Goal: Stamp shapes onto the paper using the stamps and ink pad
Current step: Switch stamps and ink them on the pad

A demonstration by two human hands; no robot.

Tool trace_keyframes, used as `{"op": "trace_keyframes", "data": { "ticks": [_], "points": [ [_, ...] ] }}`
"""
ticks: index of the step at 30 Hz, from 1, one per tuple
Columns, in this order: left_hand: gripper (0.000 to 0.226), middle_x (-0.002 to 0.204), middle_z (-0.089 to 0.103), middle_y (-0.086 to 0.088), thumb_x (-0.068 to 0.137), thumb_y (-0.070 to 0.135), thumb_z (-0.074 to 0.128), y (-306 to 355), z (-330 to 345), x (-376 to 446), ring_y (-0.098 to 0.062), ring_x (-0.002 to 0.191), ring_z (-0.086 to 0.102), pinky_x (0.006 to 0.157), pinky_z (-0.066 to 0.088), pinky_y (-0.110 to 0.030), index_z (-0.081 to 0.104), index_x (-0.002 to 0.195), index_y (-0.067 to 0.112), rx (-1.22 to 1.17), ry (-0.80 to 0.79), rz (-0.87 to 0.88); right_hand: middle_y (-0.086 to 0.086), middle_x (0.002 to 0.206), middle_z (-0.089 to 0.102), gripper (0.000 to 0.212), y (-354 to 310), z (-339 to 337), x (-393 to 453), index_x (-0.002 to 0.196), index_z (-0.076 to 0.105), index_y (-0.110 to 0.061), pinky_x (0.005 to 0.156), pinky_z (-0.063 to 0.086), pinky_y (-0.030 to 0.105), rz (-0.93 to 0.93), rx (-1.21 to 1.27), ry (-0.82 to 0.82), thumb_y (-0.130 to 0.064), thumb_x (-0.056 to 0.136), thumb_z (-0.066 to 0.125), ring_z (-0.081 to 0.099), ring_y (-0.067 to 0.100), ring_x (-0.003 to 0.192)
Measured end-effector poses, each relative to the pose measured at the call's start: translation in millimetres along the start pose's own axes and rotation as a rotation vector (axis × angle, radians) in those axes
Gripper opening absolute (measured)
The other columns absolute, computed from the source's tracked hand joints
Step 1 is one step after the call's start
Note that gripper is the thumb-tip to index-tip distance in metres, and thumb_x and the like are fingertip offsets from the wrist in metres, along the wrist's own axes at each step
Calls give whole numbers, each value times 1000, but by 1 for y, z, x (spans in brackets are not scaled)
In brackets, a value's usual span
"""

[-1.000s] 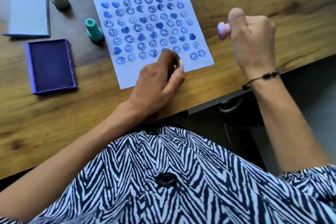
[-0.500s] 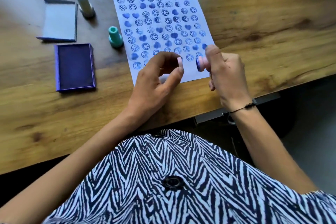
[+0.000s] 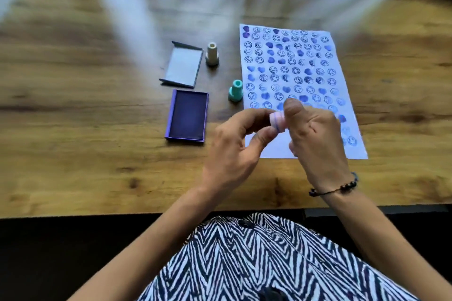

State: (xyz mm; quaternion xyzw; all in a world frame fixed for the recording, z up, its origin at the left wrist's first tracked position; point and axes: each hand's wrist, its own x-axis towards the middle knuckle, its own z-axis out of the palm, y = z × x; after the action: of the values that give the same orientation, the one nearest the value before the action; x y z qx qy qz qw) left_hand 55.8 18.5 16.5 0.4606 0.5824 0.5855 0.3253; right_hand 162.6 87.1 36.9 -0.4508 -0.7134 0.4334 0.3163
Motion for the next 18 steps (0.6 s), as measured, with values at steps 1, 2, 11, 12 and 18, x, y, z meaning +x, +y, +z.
{"op": "trace_keyframes", "data": {
  "ticks": [1, 2, 11, 12, 18],
  "points": [
    [22, 93, 68, 1, 83, 17, 58, 1, -4, 0, -13, 90, 66, 85, 55, -38, 62, 104, 18, 24, 33, 13, -27, 33, 49, 51, -2, 4, 3, 47, 59, -34, 51, 31, 12, -4, 10, -22, -33, 94, 40, 49, -13, 40],
    [22, 94, 68, -2, 83, 17, 58, 1, -7, 1, -17, 90, 66, 84, 55, -41, 63, 104, 13, 50, 63, 26, -26, 32, 48, 57, -3, 9, 7, 41, 58, -34, 52, 31, 15, 8, 18, -34, -30, 95, 41, 48, -12, 39],
    [23, 96, 68, -17, 85, 11, 59, -5, -36, 18, -27, 90, 64, 80, 51, -40, 62, 104, -1, 301, 210, 164, -8, 30, 48, 53, -22, 40, 46, 47, 67, -21, 42, 34, 21, 57, 1, -132, -32, 93, 43, 40, 4, 33],
    [22, 95, 68, -18, 85, 10, 59, -6, -38, 19, -28, 88, 64, 80, 50, -36, 62, 104, -2, 351, 200, 184, -7, 32, 43, 52, -21, 41, 48, 52, 68, -12, 45, 34, 24, 84, 1, -129, -33, 93, 44, 38, 6, 34],
    [22, 100, 66, -17, 88, 9, 55, -10, -45, 24, -22, 93, 62, 82, 43, -21, 62, 107, 0, 432, 254, 91, 3, 56, 69, 47, -16, 47, 47, 62, 66, -12, 51, 31, 26, -192, -630, 49, -45, 85, 42, 61, 25, 61]
  ]
}}
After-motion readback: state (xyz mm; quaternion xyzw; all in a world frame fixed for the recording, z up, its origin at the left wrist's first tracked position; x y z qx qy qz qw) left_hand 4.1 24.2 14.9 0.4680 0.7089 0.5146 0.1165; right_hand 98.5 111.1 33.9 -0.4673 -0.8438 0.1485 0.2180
